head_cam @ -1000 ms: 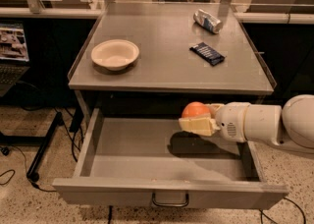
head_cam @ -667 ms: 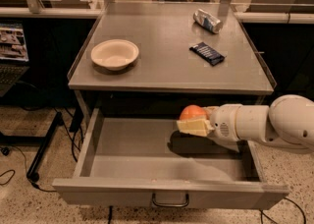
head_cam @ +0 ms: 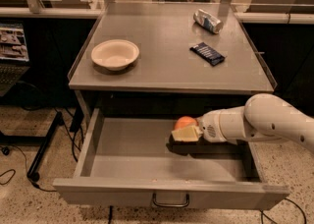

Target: Place orange into top drawer

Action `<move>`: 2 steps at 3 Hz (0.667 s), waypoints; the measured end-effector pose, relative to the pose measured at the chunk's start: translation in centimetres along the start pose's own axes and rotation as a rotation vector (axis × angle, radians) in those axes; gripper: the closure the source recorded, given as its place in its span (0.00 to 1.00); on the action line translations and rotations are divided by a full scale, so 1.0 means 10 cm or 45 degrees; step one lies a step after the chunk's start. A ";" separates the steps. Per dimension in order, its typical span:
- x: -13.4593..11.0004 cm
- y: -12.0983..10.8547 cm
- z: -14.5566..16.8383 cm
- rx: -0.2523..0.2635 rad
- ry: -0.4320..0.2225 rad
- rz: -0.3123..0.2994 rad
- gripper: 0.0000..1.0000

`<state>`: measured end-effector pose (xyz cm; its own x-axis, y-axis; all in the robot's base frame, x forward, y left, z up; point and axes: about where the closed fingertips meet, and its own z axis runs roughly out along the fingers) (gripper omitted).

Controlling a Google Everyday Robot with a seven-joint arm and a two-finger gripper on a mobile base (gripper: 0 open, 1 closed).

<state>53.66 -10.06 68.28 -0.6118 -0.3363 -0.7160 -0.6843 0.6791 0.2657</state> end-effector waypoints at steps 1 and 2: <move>0.18 -0.08 0.14 0.001 0.074 0.047 1.00; 0.32 -0.15 0.20 0.009 0.122 0.091 0.97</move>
Offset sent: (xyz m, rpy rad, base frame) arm -0.0030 -0.0164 -0.0583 -0.0619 0.1602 -0.0503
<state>53.51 -10.80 64.28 -0.6942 -0.3474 -0.6304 -0.6349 0.7081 0.3089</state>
